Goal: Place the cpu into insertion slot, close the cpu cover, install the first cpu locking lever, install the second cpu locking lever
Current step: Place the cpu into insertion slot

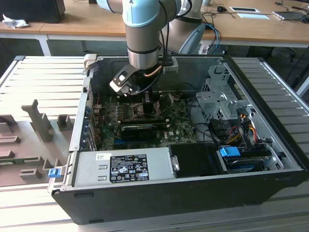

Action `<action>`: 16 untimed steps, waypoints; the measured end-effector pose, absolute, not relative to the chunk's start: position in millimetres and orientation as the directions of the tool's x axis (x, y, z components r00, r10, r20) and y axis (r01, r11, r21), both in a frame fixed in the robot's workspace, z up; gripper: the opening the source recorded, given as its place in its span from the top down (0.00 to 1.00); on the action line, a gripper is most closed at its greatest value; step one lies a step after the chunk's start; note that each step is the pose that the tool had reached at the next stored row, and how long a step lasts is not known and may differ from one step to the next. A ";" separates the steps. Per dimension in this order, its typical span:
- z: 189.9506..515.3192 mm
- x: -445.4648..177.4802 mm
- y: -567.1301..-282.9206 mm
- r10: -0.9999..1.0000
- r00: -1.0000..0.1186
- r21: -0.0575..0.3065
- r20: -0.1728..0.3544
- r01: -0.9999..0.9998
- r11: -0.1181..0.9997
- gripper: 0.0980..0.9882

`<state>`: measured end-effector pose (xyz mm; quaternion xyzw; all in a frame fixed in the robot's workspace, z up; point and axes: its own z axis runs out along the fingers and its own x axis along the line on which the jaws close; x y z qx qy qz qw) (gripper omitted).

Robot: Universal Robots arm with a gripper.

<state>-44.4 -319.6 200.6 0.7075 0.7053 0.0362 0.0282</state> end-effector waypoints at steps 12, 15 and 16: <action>216.2 -44.4 -319.6 1.000 0.003 0.089 0.011 0.996 -0.004 0.80; 218.3 -44.4 -319.6 1.000 0.003 0.088 0.011 0.996 -0.004 0.93; 219.0 -44.4 -319.6 1.000 0.003 0.088 0.011 0.996 -0.004 0.99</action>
